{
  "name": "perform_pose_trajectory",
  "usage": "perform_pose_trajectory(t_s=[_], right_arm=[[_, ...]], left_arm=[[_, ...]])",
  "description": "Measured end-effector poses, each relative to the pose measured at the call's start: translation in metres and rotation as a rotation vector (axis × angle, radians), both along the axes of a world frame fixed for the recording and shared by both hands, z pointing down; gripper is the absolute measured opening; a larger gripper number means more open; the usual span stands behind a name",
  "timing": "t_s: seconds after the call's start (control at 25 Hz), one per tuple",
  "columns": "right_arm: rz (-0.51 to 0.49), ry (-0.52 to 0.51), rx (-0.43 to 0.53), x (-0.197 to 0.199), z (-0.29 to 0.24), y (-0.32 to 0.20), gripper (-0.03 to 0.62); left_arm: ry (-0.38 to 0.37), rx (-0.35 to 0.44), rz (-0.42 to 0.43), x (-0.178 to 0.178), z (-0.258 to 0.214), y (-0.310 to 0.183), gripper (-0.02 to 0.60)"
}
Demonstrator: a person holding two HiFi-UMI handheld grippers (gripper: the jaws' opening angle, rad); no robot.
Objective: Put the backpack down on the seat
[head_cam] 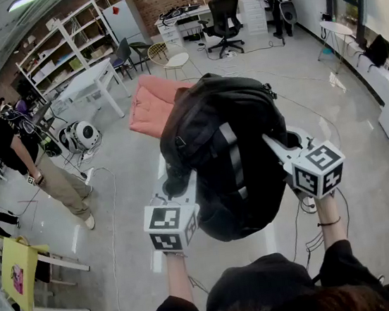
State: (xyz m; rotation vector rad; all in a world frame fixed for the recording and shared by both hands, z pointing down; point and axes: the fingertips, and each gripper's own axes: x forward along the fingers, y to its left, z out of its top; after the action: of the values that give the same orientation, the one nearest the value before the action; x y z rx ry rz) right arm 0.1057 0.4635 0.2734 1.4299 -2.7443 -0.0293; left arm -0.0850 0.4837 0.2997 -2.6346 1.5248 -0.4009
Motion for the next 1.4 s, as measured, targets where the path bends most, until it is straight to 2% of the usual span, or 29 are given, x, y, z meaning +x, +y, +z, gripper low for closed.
perform_pose_trajectory(t_s=[0.56, 0.92, 1.16, 1.4], right_arm=[[-0.014, -0.011, -0.035, 0.01, 0.01, -0.015, 0.063], [-0.044, -0.009, -0.082, 0.007, 0.028, -0.039, 0.063], [-0.051, -0.025, -0.125, 0.008, 0.047, -0.077, 0.062], [-0.022, -0.053, -0.151, 0.008, 0.057, -0.138, 0.061]], left_arm=[[0.004, -0.021, -0.023, 0.01, 0.008, -0.011, 0.091], [0.039, -0.074, -0.075, 0.008, 0.03, -0.026, 0.091], [0.036, -0.108, -0.092, 0.009, 0.047, -0.06, 0.091], [0.052, -0.129, -0.099, 0.011, 0.059, -0.118, 0.089]])
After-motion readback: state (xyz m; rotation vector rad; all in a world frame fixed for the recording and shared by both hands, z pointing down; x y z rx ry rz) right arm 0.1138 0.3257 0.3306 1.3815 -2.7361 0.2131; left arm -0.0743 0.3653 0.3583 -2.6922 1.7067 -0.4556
